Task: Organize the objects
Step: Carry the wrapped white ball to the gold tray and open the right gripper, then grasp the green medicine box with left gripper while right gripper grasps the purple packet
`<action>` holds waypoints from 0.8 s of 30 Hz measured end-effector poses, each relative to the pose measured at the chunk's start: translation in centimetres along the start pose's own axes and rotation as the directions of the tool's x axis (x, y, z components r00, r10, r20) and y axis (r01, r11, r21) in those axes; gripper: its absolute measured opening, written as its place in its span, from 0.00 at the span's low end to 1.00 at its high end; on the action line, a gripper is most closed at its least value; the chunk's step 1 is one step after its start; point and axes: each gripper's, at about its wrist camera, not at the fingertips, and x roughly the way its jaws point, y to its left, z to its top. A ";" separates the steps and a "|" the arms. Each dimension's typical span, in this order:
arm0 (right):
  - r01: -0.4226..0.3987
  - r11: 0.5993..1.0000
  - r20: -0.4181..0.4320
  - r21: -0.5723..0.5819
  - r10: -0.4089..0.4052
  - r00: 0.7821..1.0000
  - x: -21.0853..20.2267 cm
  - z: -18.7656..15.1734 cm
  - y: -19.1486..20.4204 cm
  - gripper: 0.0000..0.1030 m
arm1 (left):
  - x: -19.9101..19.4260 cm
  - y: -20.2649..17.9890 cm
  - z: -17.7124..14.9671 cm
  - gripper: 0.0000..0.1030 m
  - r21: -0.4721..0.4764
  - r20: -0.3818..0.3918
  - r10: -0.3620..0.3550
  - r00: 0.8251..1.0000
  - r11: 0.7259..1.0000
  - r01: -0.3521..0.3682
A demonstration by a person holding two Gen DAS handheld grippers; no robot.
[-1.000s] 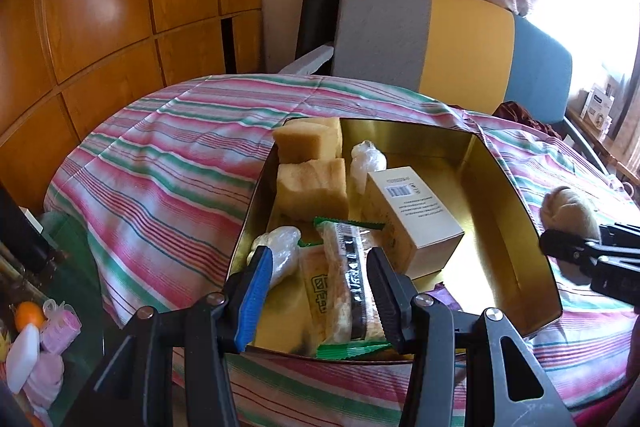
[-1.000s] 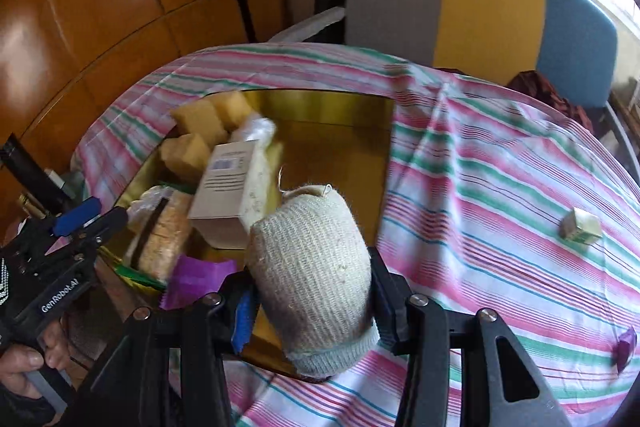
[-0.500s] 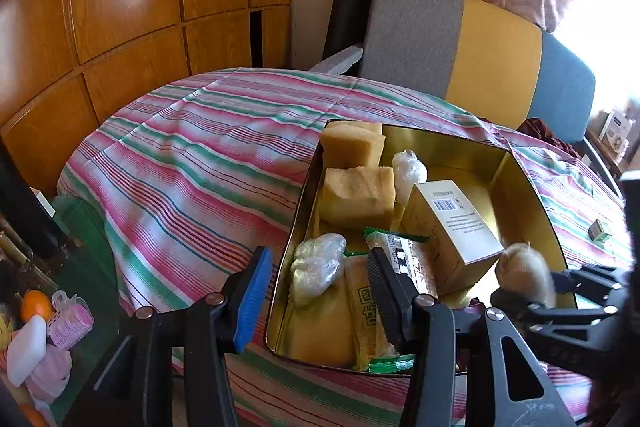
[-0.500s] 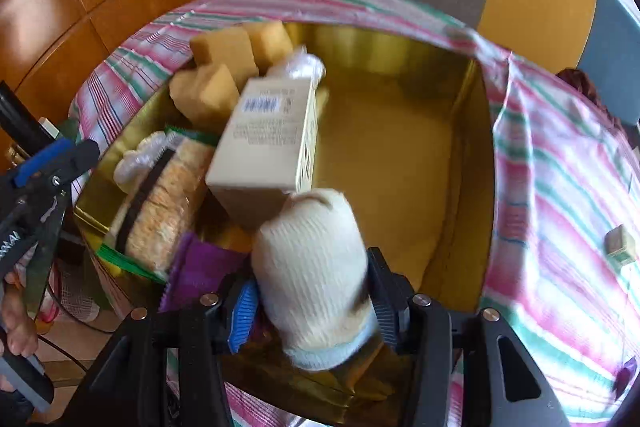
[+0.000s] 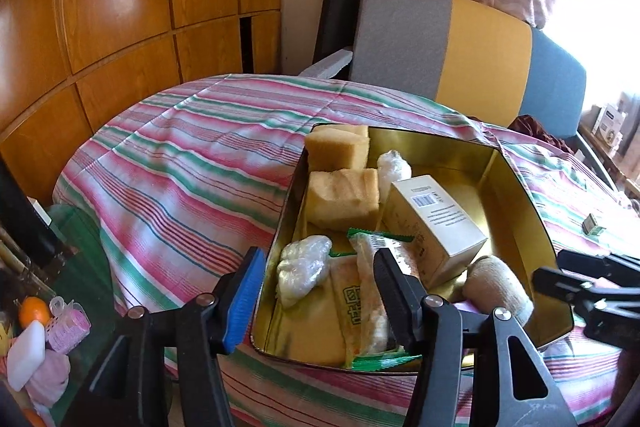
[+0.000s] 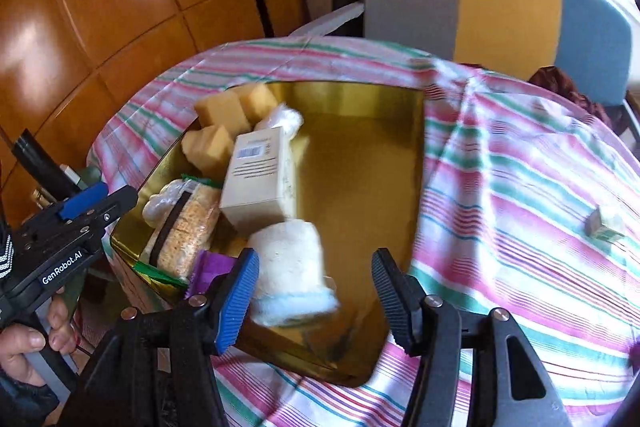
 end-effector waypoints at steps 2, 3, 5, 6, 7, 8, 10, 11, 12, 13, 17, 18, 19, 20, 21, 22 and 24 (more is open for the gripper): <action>0.026 1.000 0.003 0.008 -0.026 1.000 -1.0 -0.2 -1.2 0.58 | -0.3 -0.5 0.1 0.56 0.012 0.005 -0.012 1.000 1.000 0.012; 0.044 0.999 0.002 0.011 -0.044 0.999 -1.5 -0.3 -1.8 0.58 | -0.4 -0.7 0.2 0.57 0.018 0.007 -0.016 1.000 1.000 0.016; 0.081 0.996 -0.005 0.025 -0.081 0.997 -2.2 -0.6 -3.2 0.58 | -0.7 -1.5 0.4 0.58 0.036 0.014 -0.029 0.999 0.999 0.028; 0.098 0.995 -0.008 0.035 -0.098 0.995 -2.7 -0.8 -4.1 0.58 | -0.9 -1.9 0.5 0.59 0.048 0.018 -0.036 0.999 0.998 0.035; 0.118 0.992 -0.011 0.044 -0.117 0.993 -3.0 -1.0 -4.9 0.58 | -1.0 -2.2 0.5 0.60 0.057 0.022 -0.042 0.999 0.998 0.040; 0.144 0.988 -0.017 0.057 -0.143 0.990 -3.4 -1.3 -6.0 0.58 | -1.2 -2.7 0.7 0.60 0.070 0.026 -0.050 0.998 0.996 0.048; 0.190 0.978 -0.029 0.088 -0.189 0.982 -4.0 -1.8 -8.0 0.58 | -1.5 -3.7 1.0 0.60 0.093 0.035 -0.063 0.997 0.994 0.060; 0.215 0.970 -0.039 0.111 -0.212 0.977 -4.3 -2.1 -9.2 0.58 | -1.7 -4.2 1.1 0.61 0.105 0.038 -0.072 0.997 0.992 0.067; 0.241 0.961 -0.050 0.137 -0.236 0.970 -4.6 -2.4 -10.5 0.58 | -1.8 -4.7 1.3 0.62 0.116 0.041 -0.081 0.996 0.990 0.075; 0.266 0.950 -0.060 0.163 -0.259 0.964 -5.0 -2.6 -11.8 0.58 | -1.9 -5.3 1.4 0.62 0.129 0.043 -0.089 0.995 0.988 0.083; 0.336 0.902 -0.093 0.269 -0.323 0.942 -6.5 -3.8 -16.6 0.58 | -2.2 -7.7 1.8 0.62 0.182 0.044 -0.124 0.991 0.977 0.114; 0.352 0.889 -0.100 0.293 -0.338 0.936 -6.9 -4.1 -17.7 0.58 | -2.2 -8.3 1.9 0.62 0.195 0.042 -0.135 0.990 0.973 0.124; 0.371 0.873 -0.107 0.315 -0.356 0.928 -7.5 -4.4 -18.8 0.58 | -2.1 -8.9 2.0 0.62 0.206 0.040 -0.143 0.989 0.969 0.132; 0.392 0.856 -0.113 0.337 -0.377 0.919 -8.0 -4.7 -20.1 0.58 | -2.1 -9.6 2.1 0.63 0.219 0.037 -0.154 0.987 0.965 0.142; 0.406 0.842 -0.116 0.356 -0.392 0.913 -8.6 -5.0 -21.3 0.58 | -2.1 -10.1 2.2 0.63 0.228 0.035 -0.162 0.986 0.962 0.150; 0.422 0.824 -0.122 0.379 -0.407 0.905 -9.1 -5.3 -22.6 0.58 | -2.1 -10.9 2.2 0.63 0.242 0.030 -0.174 0.984 0.957 0.162; 0.447 0.785 -0.132 0.429 -0.435 0.891 -10.1 -6.1 -25.0 0.58 | -2.0 -12.1 2.4 0.63 0.259 0.024 -0.195 0.981 0.949 0.182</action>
